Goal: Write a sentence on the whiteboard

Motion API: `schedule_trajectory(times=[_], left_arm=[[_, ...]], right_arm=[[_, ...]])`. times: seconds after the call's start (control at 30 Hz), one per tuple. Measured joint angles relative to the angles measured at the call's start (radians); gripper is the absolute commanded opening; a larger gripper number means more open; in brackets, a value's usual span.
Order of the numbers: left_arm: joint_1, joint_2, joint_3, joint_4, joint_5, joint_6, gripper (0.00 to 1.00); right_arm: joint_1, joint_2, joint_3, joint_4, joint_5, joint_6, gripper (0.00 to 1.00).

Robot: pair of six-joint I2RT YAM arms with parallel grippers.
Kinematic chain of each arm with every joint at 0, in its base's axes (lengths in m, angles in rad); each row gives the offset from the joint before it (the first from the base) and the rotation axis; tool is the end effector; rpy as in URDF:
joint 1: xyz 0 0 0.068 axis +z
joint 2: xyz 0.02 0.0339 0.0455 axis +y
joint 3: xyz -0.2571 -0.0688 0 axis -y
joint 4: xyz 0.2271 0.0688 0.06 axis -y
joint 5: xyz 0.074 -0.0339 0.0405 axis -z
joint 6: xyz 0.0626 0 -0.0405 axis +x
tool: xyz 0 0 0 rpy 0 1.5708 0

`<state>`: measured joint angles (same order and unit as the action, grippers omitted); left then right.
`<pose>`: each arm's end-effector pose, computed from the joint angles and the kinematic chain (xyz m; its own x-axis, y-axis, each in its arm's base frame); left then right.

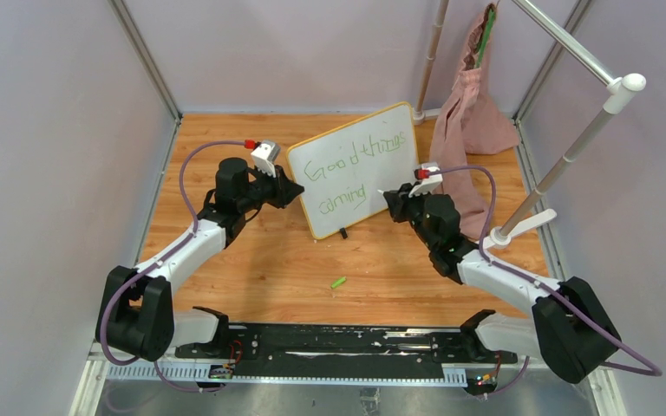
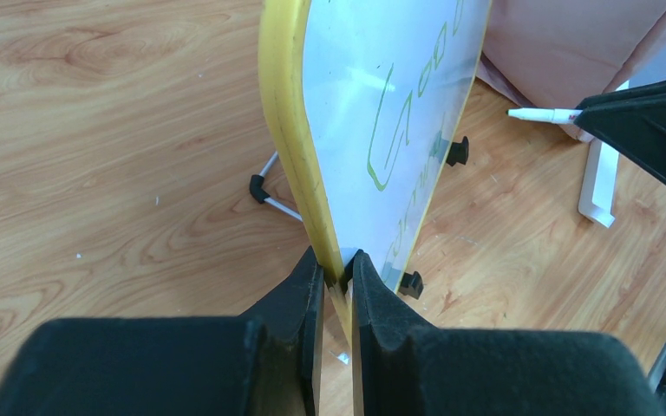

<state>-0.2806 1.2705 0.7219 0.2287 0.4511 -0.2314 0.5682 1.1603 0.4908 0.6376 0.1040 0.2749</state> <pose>0.2737 -0.1073 0.2509 -0.4425 -0.0873 -0.8925 0.5603 0.7501 -0.3511 0.2301 0.1392 0.2510 -0.1474 0.2262 -0.9629 -0.4236 0.8652 0.2681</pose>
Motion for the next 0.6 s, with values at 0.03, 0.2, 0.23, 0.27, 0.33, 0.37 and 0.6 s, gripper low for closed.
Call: schedule_trajectory(times=[0.03,0.2,0.23,0.27,0.33,0.37,0.6], left_arm=[[0.0,0.0,0.0,0.0,0.0,0.0,0.0],[-0.002,-0.002,0.0,0.0,-0.002,0.0,0.0],[-0.002,-0.002,0.0,-0.001,-0.002,0.0,0.0],[-0.002,-0.002,0.0,-0.001,-0.002,0.0,0.0],[-0.002,-0.002,0.0,-0.001,-0.002,0.0,0.0],[-0.002,-0.002,0.0,-0.001,-0.002,0.0,0.0],[-0.002,-0.003,0.0,-0.001,-0.003,0.0,0.0]], right_arm=[[-0.001,0.006,0.0,0.007,-0.003,0.0,0.0],[-0.002,0.034,0.0,0.025,-0.019,0.0,0.0],[-0.002,0.04,0.0,0.025,-0.024,0.0,0.0],[-0.002,0.045,0.0,0.025,-0.026,0.0,0.0],[-0.002,0.057,0.0,0.024,-0.027,0.0,0.0],[-0.002,0.062,0.0,0.024,-0.028,0.0,0.0],[-0.002,0.103,0.0,0.025,-0.028,0.0,0.0]])
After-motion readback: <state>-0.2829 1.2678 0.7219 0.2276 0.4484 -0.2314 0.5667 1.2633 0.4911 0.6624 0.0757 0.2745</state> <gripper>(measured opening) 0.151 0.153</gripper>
